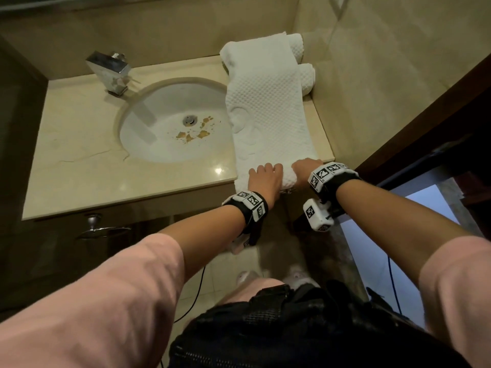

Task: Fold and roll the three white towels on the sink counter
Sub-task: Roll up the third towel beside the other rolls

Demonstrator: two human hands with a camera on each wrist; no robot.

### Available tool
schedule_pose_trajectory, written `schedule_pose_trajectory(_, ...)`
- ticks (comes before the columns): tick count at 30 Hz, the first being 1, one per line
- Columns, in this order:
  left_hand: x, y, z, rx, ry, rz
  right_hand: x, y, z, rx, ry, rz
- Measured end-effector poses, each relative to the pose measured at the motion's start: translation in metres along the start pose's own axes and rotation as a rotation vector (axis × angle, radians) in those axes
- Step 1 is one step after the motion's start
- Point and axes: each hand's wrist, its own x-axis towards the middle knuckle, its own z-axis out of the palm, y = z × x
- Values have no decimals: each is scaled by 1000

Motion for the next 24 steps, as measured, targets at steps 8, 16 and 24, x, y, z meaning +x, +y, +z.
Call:
schedule_pose_trajectory(8, 38, -10, -7, -279, -284, 149, -7, 10, 19, 76, 262, -103)
schedule_pose_trajectory(16, 53, 0, -9, -136, -209, 47, 12, 25, 12, 262, 223, -284)
schedule_pose_trajectory(24, 72, 16, -9, -207, -203, -27, 37, 37, -19, 149, -12, -252)
